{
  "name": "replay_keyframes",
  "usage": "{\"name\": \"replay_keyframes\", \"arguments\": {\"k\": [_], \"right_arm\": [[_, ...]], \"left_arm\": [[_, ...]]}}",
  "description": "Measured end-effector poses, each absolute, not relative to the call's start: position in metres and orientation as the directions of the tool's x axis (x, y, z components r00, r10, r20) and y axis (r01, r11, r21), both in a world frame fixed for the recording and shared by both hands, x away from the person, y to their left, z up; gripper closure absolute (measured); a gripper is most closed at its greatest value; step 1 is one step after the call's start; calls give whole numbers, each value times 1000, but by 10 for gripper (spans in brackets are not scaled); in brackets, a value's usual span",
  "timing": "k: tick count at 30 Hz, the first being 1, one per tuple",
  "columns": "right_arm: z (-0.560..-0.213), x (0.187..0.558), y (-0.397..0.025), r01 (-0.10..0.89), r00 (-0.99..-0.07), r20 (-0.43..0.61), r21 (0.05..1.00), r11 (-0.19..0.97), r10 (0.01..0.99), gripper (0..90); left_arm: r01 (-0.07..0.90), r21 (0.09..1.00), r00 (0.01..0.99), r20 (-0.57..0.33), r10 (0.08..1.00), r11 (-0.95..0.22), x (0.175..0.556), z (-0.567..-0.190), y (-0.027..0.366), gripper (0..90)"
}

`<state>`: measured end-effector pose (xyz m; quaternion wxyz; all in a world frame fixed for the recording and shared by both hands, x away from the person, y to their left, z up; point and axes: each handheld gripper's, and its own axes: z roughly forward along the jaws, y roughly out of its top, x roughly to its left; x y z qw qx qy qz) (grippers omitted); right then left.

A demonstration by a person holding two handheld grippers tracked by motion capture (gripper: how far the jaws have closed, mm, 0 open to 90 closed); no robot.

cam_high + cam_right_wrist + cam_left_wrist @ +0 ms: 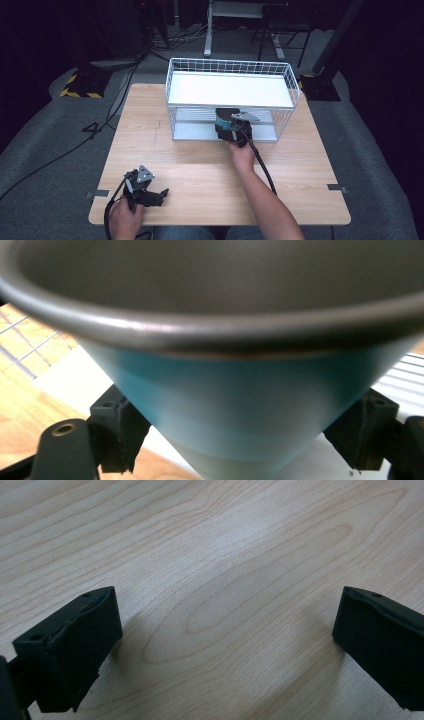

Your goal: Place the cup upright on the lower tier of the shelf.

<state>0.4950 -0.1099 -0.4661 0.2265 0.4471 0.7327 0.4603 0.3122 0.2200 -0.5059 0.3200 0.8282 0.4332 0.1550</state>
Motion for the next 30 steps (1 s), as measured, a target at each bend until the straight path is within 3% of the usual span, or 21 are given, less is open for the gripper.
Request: {"name": "replay_keyframes", "arguments": {"k": [24,30], "right_arm": [[-478,519,-97,464,-452,64,868,173,890,212],[-478,520,-100,471,-459,65,863,181,886,157]], "left_arm": [[618,664,577,-20,816,-421,312,-506,220,0],[618,665,577,-20,817,-420,312,-506,220,0]]}}
